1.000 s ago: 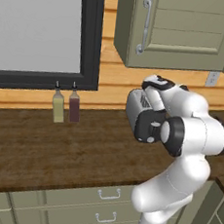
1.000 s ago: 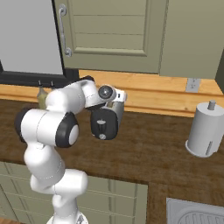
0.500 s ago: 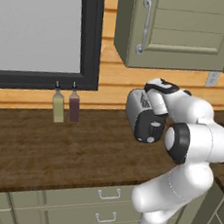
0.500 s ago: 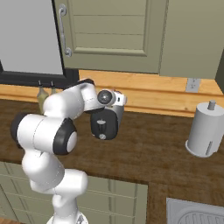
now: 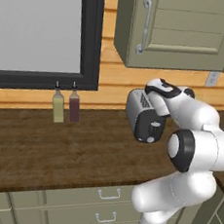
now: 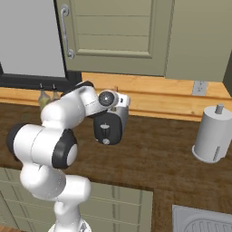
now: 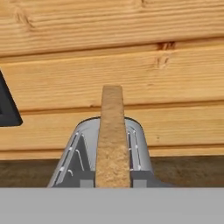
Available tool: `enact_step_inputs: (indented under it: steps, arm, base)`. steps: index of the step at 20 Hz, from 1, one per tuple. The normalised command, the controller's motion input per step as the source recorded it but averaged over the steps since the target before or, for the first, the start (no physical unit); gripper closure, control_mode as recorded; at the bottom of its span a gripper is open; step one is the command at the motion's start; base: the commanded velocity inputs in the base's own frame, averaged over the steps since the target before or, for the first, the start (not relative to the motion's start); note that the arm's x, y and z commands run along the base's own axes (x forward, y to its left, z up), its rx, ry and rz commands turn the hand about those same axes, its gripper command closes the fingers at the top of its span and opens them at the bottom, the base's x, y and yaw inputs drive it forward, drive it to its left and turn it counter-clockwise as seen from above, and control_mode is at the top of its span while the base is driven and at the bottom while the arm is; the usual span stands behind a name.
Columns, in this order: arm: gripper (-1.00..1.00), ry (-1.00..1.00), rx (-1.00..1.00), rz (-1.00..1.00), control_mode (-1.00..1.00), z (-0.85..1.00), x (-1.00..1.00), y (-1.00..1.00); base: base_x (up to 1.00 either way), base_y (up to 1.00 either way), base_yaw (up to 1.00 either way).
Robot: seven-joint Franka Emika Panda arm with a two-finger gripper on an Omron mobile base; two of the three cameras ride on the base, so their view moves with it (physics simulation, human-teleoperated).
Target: Start the toaster. Once the lever pops up, take the bread to the plate on the dining counter.
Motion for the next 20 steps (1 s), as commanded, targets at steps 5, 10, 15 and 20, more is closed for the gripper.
enact_step_inputs:
  steps: [5,10,15,20]
  arm:
    - [1.00,0.00,0.00,0.00,-1.00,0.36,-0.22,0.00]
    - [1.00,0.00,0.00,0.00,-1.00,0.42,-0.19,-0.01]
    - [1.00,0.08,0.00,0.00,-1.00,0.48,-0.15,0.00]
    - [1.00,0.16,0.00,0.00,-1.00,0.37,-0.35,-0.10]
  base:
    - [0.00,0.00,0.00]
    - [0.00,0.00,0.00]
    - [0.00,0.00,0.00]
    - [0.00,0.00,0.00]
